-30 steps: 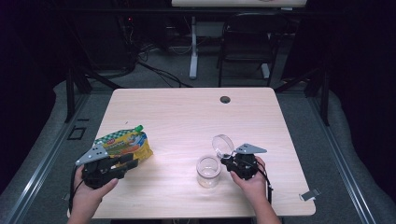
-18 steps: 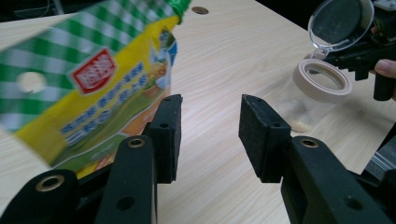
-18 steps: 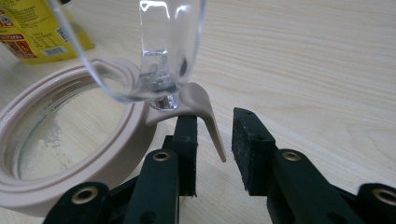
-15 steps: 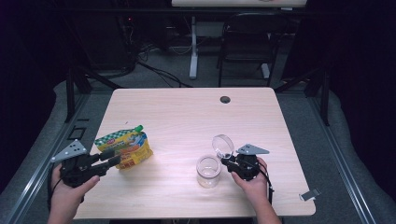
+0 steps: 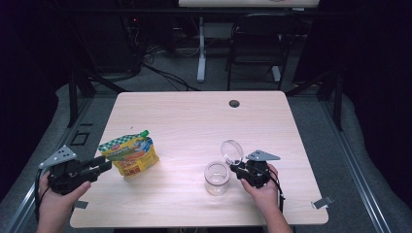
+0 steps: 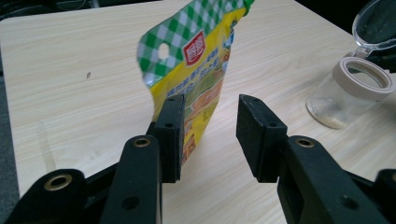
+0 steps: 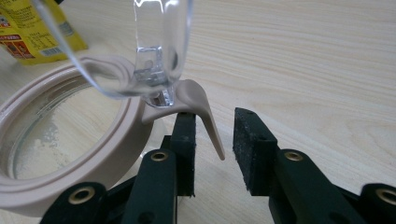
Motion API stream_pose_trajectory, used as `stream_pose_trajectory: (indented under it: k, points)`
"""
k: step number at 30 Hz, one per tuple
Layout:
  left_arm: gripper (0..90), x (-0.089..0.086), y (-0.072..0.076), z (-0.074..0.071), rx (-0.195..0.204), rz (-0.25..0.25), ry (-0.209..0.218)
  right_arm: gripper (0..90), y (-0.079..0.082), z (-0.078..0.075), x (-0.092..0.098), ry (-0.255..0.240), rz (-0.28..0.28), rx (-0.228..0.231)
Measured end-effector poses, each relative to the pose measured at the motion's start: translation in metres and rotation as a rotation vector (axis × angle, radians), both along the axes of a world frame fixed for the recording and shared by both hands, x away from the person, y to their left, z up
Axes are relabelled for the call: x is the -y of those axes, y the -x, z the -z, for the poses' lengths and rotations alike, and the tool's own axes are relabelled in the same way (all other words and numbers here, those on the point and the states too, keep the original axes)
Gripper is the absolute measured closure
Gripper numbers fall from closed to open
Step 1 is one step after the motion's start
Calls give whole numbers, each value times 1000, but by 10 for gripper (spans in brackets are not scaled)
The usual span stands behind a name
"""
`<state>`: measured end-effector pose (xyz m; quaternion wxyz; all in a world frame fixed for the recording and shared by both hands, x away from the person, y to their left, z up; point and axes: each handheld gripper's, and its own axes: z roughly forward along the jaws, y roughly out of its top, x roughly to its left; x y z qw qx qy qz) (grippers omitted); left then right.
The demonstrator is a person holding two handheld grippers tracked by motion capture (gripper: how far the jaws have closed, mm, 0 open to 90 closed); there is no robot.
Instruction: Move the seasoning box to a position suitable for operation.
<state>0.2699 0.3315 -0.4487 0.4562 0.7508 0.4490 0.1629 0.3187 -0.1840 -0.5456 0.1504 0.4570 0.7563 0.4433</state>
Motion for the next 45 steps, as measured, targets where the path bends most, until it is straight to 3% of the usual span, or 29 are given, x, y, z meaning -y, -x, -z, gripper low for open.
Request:
stream_pose_trajectory:
  k: [15, 18, 31, 45]
  points:
    - [547, -11, -13, 14, -3, -47, 20, 689, 3, 1, 4, -4, 10, 0]
    - [552, -9, -17, 16, -6, -40, 28, 686, 5, 2, 7, -7, 14, 1]
    - [626, 0, -32, 17, 49, -16, 59, 685, 16, 2, 19, -4, 45, 6]
    - [650, 11, -41, 14, 85, 16, 66, 676, 22, 4, 25, -5, 61, 3]
